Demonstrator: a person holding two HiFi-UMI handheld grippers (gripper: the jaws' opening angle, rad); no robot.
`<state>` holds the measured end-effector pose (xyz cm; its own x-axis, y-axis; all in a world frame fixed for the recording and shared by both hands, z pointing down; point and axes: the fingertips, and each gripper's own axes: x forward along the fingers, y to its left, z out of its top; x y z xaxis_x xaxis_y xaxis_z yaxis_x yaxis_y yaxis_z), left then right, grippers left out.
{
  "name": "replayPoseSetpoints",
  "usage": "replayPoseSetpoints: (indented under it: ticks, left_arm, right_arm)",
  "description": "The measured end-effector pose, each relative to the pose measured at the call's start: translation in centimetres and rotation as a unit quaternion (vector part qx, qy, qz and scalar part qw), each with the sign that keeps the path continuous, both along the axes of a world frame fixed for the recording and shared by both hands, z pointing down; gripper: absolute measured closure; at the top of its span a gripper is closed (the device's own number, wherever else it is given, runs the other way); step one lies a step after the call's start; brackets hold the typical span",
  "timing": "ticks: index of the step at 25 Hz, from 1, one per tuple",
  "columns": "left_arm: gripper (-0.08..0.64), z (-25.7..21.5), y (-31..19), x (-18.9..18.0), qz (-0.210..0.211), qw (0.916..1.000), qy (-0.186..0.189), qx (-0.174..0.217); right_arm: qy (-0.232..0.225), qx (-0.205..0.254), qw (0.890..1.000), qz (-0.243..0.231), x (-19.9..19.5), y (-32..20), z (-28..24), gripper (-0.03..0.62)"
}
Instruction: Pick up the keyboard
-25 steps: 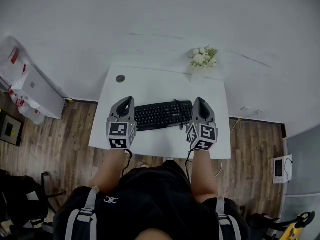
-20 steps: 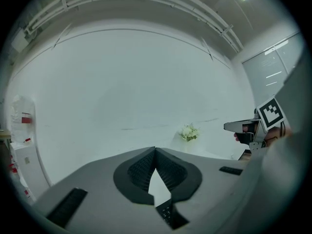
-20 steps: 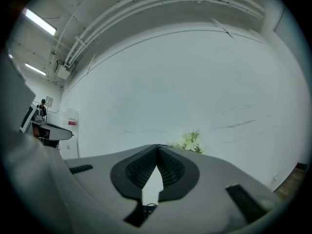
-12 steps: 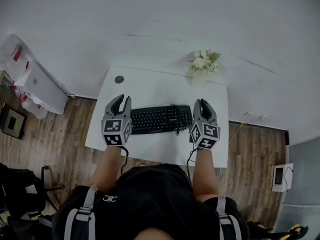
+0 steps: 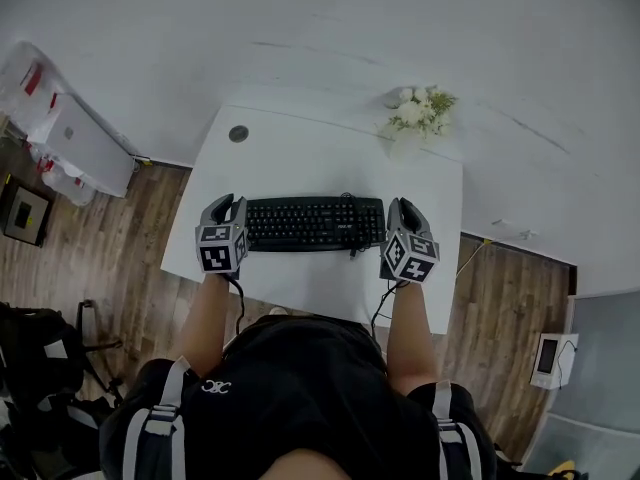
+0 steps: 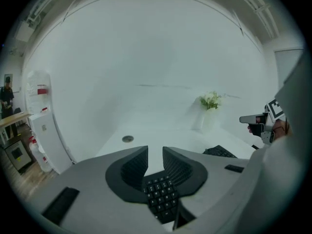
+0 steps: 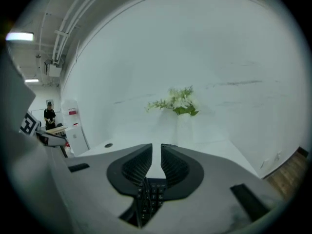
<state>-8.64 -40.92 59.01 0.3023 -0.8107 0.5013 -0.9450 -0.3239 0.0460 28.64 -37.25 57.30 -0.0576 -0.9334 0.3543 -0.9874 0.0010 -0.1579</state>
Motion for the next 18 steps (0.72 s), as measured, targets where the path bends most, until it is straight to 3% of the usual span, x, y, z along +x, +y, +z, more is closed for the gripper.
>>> replayPoseSetpoints:
  ticks: [3, 8, 13, 18]
  left_arm:
    - [0.451, 3.6, 0.5, -0.9, -0.015, 0.9990, -0.007, -0.042]
    - [0.451, 8.8, 1.0, -2.1, -0.029, 0.9944, -0.026, -0.098]
    - [0.419, 13.2, 1.3, -3.5, -0.028, 0.9855, -0.036, -0.164]
    - [0.417, 15.8, 1.4, -5.0, -0.029, 0.9781, -0.028, -0.204]
  right_arm:
    - [-0.017, -0.033, 0.999, -0.011, 0.2, -0.4, 2.9, 0.531]
    - [0.007, -0.104, 0.994, -0.031, 0.9, -0.7, 9.0, 0.531]
    - [0.001, -0.163, 0.986, -0.035, 1.8, -0.3, 13.6, 0.531]
    - [-0.004, -0.200, 0.979, -0.035, 2.8, -0.1, 15.7, 0.531]
